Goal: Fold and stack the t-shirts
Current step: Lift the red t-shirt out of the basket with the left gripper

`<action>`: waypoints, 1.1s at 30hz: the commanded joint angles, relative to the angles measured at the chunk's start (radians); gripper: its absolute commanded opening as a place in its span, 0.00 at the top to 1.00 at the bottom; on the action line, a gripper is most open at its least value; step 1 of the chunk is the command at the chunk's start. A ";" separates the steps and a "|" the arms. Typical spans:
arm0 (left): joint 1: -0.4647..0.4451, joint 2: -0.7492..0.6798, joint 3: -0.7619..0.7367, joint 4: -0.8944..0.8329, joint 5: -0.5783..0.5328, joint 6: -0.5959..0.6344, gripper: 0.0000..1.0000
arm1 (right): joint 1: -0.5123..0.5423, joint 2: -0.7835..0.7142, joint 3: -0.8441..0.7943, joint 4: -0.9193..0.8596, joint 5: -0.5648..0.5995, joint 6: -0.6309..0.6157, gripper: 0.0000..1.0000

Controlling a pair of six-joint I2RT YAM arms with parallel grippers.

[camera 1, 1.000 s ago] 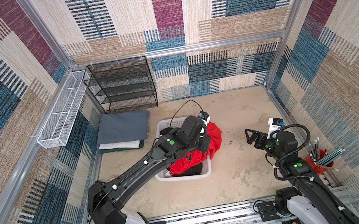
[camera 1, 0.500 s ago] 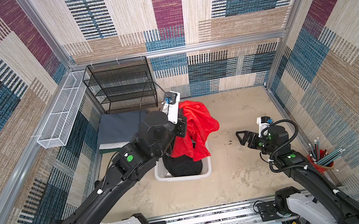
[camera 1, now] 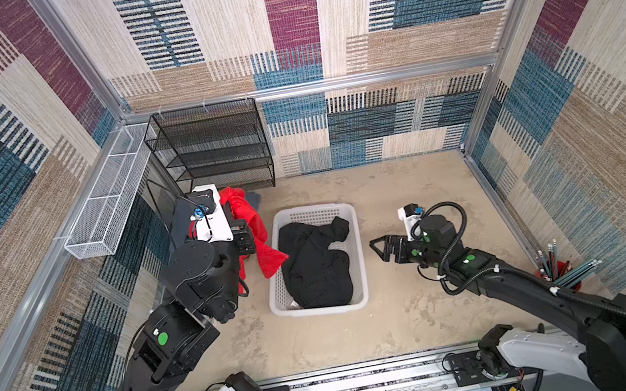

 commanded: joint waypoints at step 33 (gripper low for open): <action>0.279 0.007 -0.158 -0.058 0.158 -0.171 1.00 | 0.103 0.488 0.382 -0.175 0.259 -0.080 0.91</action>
